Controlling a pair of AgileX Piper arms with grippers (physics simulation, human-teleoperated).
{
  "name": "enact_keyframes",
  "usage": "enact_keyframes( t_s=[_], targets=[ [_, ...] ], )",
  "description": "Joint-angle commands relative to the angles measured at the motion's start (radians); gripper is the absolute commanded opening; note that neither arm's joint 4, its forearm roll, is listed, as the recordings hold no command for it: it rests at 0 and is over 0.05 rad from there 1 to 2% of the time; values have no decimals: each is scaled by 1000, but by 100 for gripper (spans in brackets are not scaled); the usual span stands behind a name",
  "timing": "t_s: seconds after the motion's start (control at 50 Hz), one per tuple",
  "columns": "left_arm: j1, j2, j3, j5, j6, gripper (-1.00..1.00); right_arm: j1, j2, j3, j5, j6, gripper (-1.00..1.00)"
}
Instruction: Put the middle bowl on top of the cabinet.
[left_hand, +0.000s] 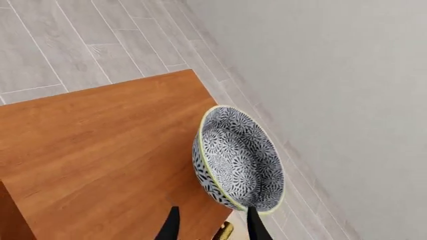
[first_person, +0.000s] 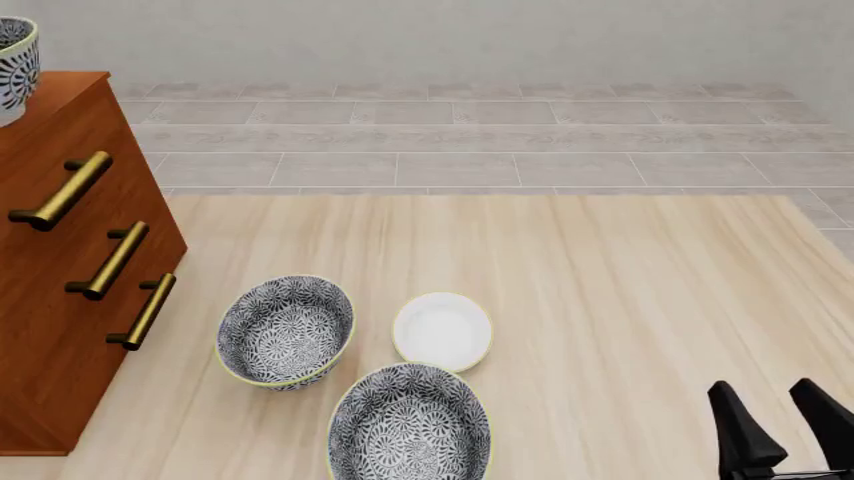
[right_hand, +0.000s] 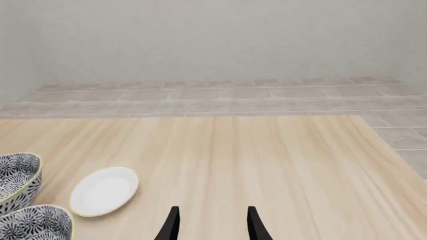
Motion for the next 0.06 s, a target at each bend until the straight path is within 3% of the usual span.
enact_keyframes(
  t_s=[0.02, 0.06],
  targets=[
    [-11, -63, 23, -3, -15, 100, -3, 0, 0, 0, 0, 100],
    [-13, -78, 25, -1, -15, 100, -5, 0, 0, 0, 1, 100]
  ],
)
